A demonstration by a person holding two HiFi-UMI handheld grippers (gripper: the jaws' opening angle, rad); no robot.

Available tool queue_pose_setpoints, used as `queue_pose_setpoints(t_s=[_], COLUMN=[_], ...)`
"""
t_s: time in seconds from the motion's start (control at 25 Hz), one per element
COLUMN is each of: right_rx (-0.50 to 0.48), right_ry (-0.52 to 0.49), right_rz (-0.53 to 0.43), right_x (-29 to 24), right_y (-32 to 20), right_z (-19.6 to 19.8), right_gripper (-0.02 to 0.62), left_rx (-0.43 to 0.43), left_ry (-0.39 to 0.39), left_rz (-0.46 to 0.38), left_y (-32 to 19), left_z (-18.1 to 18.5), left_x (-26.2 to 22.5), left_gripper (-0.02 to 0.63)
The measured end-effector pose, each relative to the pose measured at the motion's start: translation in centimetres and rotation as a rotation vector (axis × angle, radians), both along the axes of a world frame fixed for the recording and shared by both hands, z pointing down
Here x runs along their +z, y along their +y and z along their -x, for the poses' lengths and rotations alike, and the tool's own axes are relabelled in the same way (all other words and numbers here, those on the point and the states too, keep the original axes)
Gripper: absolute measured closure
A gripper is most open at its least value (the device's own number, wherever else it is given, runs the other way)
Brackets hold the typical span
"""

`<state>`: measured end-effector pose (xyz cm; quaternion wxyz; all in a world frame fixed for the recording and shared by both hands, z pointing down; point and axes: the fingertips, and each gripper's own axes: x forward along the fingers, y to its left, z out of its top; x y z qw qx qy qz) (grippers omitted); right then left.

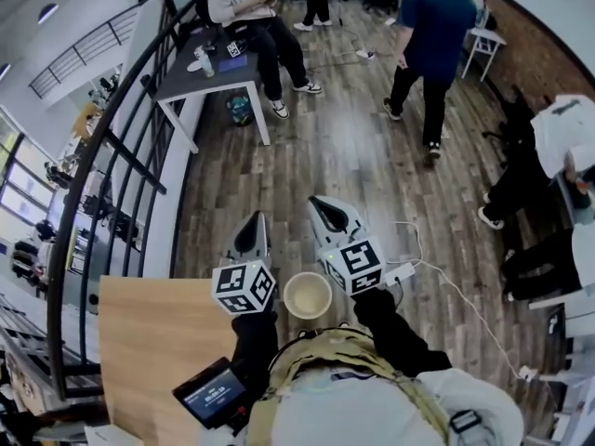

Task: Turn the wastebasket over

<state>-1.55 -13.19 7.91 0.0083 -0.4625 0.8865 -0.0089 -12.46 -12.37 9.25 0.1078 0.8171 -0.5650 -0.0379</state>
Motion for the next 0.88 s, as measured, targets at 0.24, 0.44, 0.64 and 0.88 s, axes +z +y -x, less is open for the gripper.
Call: queue_pose_setpoints(t_s=[0.24,0.44,0.64,0.88], right_rx=[0.008,0.014,0.021,0.025], right_ry=[-0.017,-0.016,-0.023,-0.024], right_rz=[-0.025,-0.037,-0.063,-0.069], right_x=[-1.2,-1.5,-2.7,-2.9], right_y=[-0.4,-0.6,-0.9,-1.3], right_z=[0.0,0.3,0.1,0.0], right_gripper=[0.575,0.575,0.575,0.575], left_rx=[-0.011,-0.001,-0.001,-0.007], left_ry=[-0.019,-0.033,-0.033,-0.04], left_rz=[-0.037,-0.065,-0.079,-0.09], left_y=[0.1,0.1,-0.3,-0.8], left_z=[0.0,0.0,-0.2,-0.3], left_x=[-1.2,-2.0,-2.8,-3.1], left_gripper=[0.604,0.604,0.604,0.604])
